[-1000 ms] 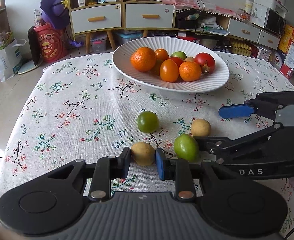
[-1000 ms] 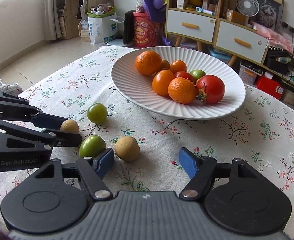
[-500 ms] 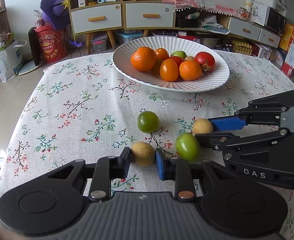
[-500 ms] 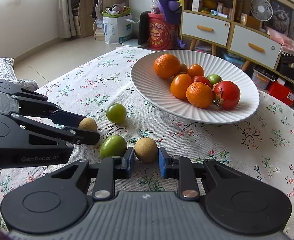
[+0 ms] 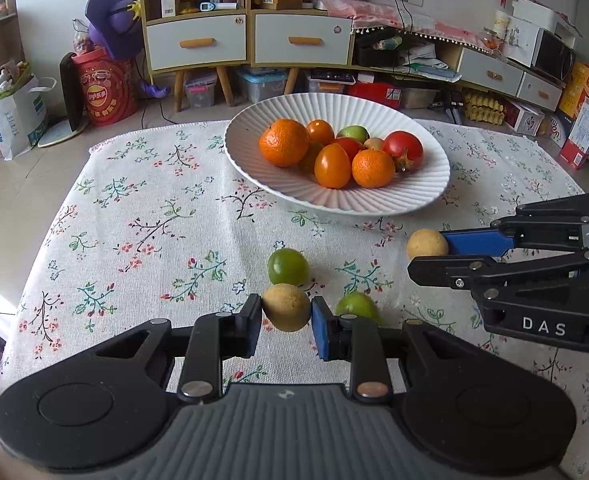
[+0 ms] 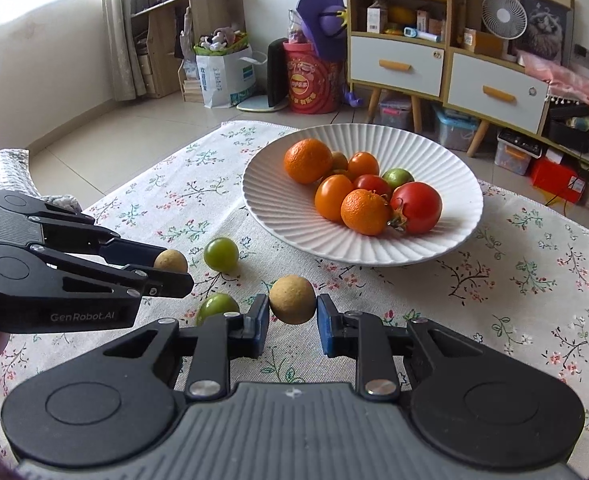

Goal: Organize fruits
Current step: 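Carry both kiwis into the white bowl and open both grippers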

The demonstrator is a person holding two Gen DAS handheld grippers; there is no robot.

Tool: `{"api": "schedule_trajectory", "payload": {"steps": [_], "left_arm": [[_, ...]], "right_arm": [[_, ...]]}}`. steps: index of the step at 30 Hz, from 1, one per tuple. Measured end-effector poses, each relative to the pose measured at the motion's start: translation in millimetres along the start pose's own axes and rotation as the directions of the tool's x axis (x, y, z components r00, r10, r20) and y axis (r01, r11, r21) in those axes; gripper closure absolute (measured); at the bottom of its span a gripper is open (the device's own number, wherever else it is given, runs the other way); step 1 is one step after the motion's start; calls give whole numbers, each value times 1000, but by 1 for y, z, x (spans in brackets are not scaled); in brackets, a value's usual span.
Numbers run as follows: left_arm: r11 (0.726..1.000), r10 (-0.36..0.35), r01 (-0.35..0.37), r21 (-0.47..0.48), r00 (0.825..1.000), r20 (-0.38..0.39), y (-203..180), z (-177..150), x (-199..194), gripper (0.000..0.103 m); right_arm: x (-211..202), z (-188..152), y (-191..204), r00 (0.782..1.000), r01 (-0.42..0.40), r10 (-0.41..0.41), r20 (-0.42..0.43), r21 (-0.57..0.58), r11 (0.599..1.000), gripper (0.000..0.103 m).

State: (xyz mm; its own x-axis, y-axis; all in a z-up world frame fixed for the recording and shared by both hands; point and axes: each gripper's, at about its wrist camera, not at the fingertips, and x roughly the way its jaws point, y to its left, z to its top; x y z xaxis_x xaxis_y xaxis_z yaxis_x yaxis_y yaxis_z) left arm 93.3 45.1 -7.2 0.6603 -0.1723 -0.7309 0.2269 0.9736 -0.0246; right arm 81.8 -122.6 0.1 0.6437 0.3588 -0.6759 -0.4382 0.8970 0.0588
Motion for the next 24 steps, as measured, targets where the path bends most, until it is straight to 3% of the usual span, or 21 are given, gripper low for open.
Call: {"api": "schedule_trajectory", "payload": {"steps": [18,24], "left_arm": [[998,-38,45,-50,991,125,-6,39,4,83],[1000,-14,12,16,989,148,-20,47,20,83]], "right_arm": [[-5,20,-34,993,65,-77,92,125,990,80],[-1,23,-38,991,90,-100,95,99,991,80]]}}
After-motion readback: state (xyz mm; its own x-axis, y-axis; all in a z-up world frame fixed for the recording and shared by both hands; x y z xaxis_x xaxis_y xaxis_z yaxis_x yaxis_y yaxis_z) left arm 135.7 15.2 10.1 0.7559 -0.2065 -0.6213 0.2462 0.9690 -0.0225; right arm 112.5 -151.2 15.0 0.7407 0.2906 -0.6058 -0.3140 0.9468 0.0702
